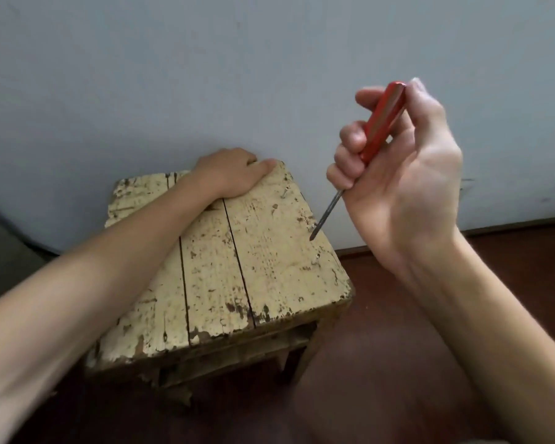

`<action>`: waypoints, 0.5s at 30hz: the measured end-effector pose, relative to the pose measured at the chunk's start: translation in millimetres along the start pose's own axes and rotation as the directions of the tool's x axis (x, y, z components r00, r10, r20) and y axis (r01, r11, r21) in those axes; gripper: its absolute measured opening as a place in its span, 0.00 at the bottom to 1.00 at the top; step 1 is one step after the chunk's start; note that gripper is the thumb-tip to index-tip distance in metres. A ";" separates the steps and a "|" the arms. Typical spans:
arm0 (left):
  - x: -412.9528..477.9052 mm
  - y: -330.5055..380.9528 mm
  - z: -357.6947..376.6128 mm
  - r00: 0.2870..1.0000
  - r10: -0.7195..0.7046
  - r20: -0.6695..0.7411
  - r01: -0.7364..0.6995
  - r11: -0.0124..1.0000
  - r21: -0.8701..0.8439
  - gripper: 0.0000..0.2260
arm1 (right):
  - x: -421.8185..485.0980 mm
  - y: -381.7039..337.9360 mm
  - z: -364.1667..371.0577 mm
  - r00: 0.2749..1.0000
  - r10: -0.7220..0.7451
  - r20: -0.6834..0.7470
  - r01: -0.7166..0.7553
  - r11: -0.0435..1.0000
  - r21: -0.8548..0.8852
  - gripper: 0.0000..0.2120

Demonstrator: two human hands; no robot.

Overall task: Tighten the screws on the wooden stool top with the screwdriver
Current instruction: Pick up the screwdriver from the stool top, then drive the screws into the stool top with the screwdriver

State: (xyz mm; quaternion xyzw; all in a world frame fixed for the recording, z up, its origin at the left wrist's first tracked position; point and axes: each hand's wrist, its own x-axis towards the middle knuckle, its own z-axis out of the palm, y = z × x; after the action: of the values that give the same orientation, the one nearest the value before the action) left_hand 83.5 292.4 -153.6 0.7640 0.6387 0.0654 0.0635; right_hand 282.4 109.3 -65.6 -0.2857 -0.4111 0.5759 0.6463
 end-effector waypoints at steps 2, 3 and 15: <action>-2.1 1.8 -2.0 1.000 0.015 -0.007 -0.015 1.000 0.011 0.34 | 5.0 -8.8 7.7 1.000 0.017 0.020 -0.017 1.000 0.009 0.22; -2.7 1.2 -2.4 1.000 0.027 -0.008 -0.027 1.000 0.005 0.33 | 7.6 -12.0 9.9 0.999 0.012 0.031 -0.013 1.000 0.007 0.24; 2.1 -4.2 5.3 0.997 0.083 -0.005 -0.083 0.994 -0.075 0.28 | -10.6 10.1 -21.4 0.973 -0.218 -0.070 0.223 0.972 0.077 0.16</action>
State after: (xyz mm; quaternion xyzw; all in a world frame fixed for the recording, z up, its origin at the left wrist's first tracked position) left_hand 80.8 295.1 -159.6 0.7870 0.6034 0.0927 0.0887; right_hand 295.6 102.9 -86.9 -0.2283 -0.3956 0.5083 0.7301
